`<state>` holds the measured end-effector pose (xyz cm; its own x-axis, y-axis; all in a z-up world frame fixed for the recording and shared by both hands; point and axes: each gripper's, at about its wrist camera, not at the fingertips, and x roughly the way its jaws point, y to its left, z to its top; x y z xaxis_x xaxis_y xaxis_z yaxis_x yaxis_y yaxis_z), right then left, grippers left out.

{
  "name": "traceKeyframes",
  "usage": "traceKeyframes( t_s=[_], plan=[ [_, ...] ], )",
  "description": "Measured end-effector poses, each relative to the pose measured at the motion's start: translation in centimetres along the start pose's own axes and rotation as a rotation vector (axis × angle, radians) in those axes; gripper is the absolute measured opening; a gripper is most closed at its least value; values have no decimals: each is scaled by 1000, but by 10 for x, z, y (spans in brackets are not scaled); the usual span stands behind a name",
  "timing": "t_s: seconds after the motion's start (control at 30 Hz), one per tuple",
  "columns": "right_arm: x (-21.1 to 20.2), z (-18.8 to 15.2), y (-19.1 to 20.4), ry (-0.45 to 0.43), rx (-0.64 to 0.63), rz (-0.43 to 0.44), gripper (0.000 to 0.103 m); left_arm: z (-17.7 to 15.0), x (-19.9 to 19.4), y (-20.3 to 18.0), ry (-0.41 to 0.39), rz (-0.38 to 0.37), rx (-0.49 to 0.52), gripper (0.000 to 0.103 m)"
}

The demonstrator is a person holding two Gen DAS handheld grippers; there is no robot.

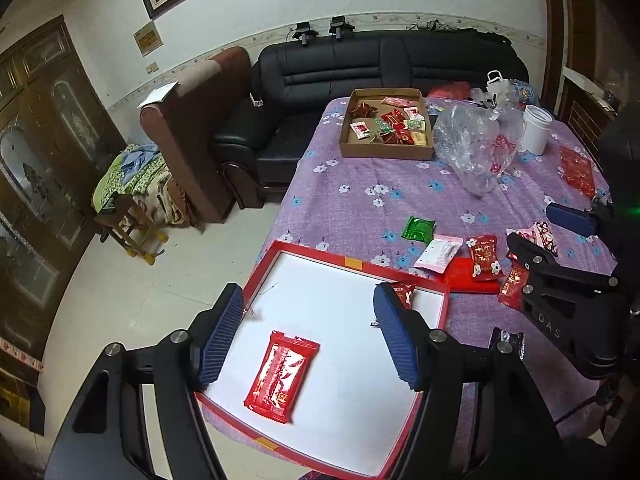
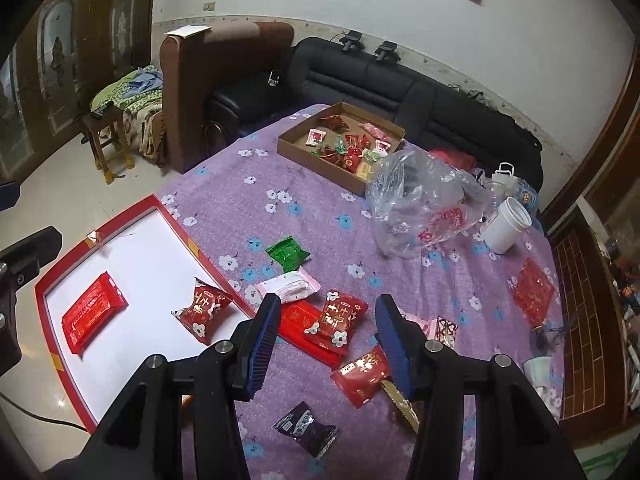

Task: Organize snacks

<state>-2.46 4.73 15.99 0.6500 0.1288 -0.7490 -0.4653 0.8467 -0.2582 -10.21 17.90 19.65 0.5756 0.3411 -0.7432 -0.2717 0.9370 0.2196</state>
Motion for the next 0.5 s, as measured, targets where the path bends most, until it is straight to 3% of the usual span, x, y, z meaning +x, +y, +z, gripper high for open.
traceKeyframes(
  t_s=[0.5],
  plan=[
    [0, 0, -2, 3, 9, 1, 51, -3, -2, -3, -3, 2, 3, 67]
  ],
)
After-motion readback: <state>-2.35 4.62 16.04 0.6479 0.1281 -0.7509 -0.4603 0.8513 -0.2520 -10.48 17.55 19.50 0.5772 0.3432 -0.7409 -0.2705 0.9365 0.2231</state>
